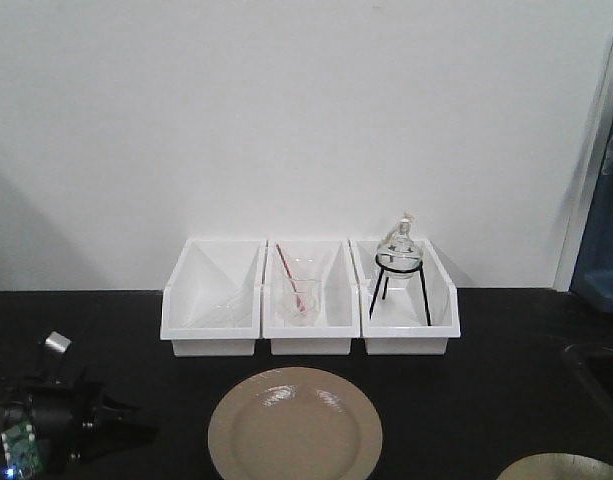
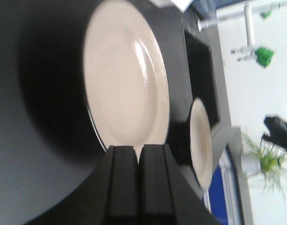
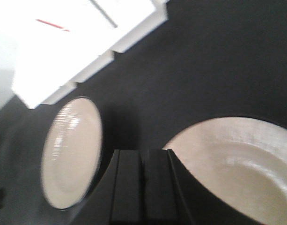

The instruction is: Arrange circular plates on left workspace

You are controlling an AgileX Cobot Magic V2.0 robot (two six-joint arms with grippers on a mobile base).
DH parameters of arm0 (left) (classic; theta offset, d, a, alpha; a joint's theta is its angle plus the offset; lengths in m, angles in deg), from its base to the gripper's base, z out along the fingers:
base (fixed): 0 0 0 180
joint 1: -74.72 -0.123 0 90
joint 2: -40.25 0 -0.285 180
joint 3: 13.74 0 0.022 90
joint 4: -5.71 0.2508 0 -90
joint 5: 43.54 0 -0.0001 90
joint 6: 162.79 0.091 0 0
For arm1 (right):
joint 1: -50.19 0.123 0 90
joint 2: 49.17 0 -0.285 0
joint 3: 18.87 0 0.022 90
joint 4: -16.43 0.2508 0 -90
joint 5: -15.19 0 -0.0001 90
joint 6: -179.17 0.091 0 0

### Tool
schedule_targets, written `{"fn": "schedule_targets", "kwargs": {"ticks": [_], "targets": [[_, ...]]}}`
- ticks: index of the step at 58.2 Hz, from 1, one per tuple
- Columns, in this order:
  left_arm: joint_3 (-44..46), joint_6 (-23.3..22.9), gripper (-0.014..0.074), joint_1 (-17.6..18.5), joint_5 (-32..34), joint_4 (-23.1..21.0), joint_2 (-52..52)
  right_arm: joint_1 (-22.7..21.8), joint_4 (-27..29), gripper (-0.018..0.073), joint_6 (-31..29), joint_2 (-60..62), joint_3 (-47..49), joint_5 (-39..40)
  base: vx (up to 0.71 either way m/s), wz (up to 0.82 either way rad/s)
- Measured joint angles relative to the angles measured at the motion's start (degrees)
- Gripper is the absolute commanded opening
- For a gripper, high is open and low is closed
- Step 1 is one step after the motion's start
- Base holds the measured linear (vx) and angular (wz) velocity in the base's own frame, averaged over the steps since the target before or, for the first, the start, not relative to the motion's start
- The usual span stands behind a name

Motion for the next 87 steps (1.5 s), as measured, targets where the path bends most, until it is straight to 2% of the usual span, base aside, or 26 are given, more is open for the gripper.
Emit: {"fn": "schedule_targets", "kwargs": {"ticks": [7, 17, 28, 35, 48, 59, 67, 81, 87], "targets": [[-6.75, 3.54, -0.0004, 4.39, 1.16, 0.81, -4.00, -0.06, -5.29, -0.0004, 0.78, 0.00, 0.00, 2.30, 0.00, 0.00], [-14.94, 7.94, -0.0004, 10.65, 3.37, 1.29, -8.32, -0.06, -9.38, -0.0004, 1.03, -1.32, 0.00, 3.97, 0.00, 0.00], [-19.77, 10.98, -0.0004, 14.43, 3.58, 2.59, -12.05, -1.45, -16.42, -0.0003, 0.58, -3.42, 0.00, 4.40, 0.00, 0.00], [-20.60, 11.46, -0.0004, 15.29, 3.58, 3.90, -14.84, -5.38, -16.72, -0.0001, -1.75, -5.11, 0.00, 3.57, 0.00, 0.00], [-20.80, 11.46, -0.0003, 15.78, 3.58, 6.66, -20.00, -14.44, -11.86, -0.0001, -14.83, -10.32, 0.00, -4.04, 0.00, 0.00], [-20.80, 11.52, -0.0003, 15.78, 3.46, 7.93, -22.45, -16.94, -8.71, 0.0019, -22.95, -13.75, 0.00, -5.64, 0.00, 0.00], [-20.80, 12.05, -0.0003, 15.78, 3.73, 8.27, -22.50, -17.06, -8.66, 0.0120, -25.47, -17.19, 0.00, -5.64, 0.00, 0.00], [-20.80, 12.26, -0.0001, 15.78, 4.65, 8.27, -22.50, -17.06, -7.61, 0.0507, -25.69, -21.80, 0.00, -5.52, 0.00, 0.00], [-20.80, 12.26, 0.0000, 15.78, 4.65, 8.27, -22.50, -16.73, -7.03, 0.0602, -25.69, -22.28, 0.07, -5.39, 0.00, 0.00]]}}
